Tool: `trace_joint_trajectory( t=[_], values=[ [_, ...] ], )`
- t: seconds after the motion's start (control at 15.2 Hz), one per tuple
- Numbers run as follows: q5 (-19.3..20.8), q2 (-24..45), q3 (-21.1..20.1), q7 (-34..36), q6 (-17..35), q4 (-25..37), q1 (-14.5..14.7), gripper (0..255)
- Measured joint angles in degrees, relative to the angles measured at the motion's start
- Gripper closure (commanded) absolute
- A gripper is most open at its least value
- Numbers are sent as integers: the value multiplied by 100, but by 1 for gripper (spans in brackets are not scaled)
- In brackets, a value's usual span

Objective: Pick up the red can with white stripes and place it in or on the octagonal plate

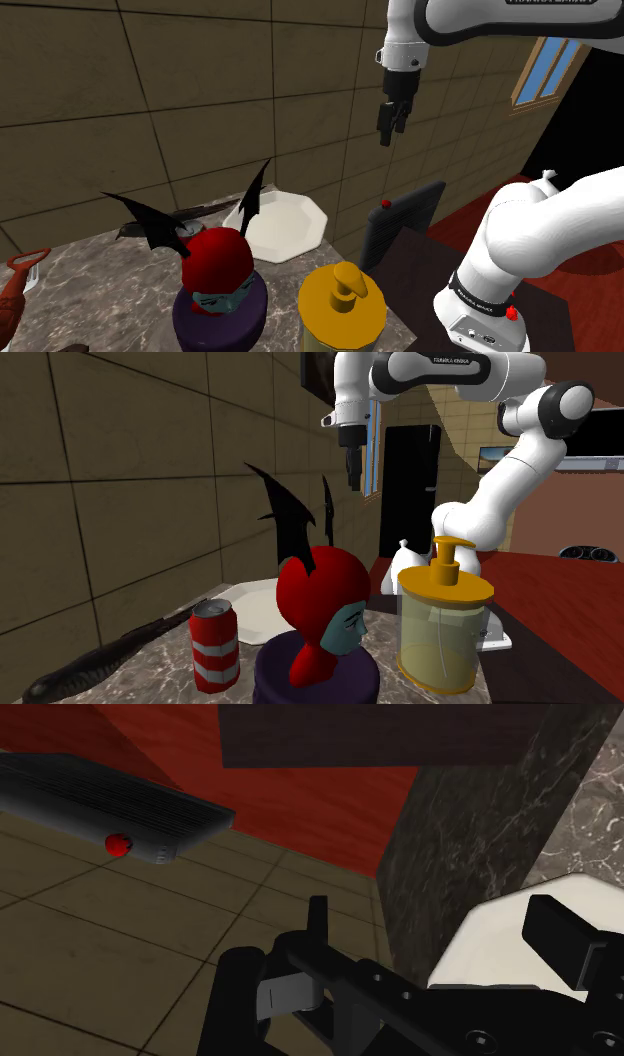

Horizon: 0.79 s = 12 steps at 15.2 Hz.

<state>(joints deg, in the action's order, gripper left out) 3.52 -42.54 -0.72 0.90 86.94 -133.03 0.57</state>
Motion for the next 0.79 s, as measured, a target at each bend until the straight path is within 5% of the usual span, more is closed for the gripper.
trace_joint_trajectory(
  t=[0.79],
  values=[
    [-648,1190,-986,1211,939,318,334,0]
  ],
)
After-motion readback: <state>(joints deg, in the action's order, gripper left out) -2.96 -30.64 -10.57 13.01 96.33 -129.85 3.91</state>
